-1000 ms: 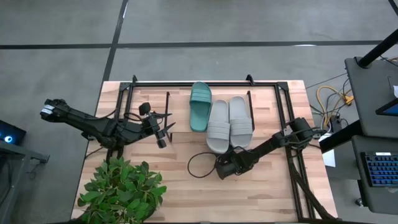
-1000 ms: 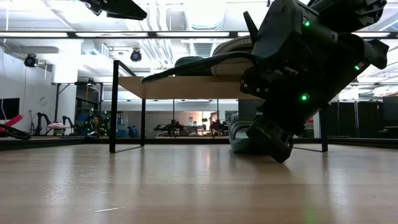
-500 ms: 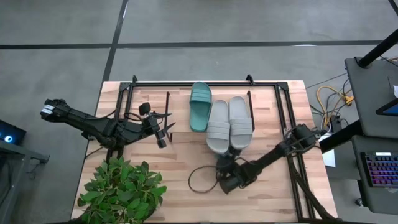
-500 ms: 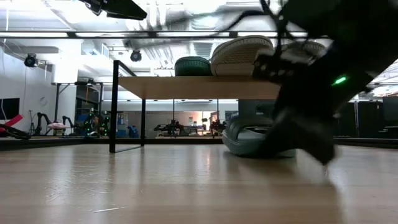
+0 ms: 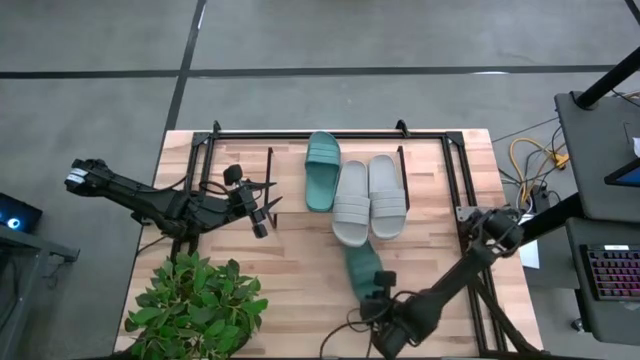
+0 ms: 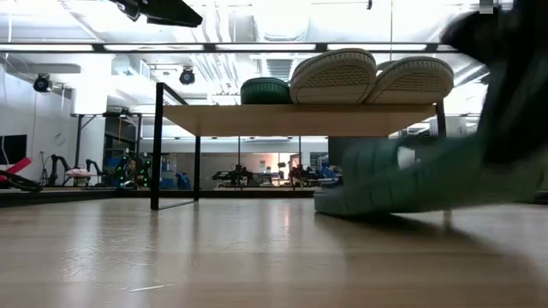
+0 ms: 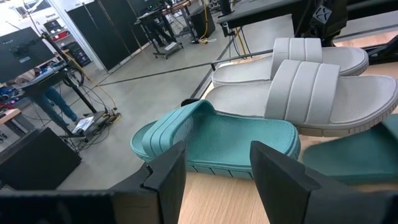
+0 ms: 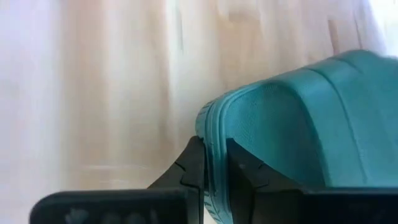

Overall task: Pick and place slides into the shelf
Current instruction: Put the green slides on the shelf

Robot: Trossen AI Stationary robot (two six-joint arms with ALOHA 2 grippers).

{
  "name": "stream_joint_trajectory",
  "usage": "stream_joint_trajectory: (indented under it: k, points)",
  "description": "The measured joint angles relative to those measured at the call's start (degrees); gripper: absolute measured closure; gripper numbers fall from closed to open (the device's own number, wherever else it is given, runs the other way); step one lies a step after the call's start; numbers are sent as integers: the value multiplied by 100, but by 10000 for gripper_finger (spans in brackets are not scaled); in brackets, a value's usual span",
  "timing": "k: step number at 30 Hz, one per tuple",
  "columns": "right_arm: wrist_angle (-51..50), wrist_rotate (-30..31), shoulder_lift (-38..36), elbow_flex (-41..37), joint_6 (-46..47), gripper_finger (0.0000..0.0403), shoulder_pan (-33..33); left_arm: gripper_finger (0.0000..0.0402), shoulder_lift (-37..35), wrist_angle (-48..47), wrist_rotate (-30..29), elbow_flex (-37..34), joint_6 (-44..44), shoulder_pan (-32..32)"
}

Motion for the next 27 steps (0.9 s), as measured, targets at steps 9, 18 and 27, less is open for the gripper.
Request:
stream_joint_trajectory:
  k: [9, 18, 27]
  points:
    - [-968, 240, -599, 670, -361, 377, 201, 240, 2, 408, -1, -1, 299, 2]
    - [-1291, 474, -1221, 635, -346, 377, 241, 240, 15, 469, 0, -2, 339, 2]
    - [-255, 1047, -1509, 940, -723, 379, 386, 240, 20, 698, 18, -11, 753, -33]
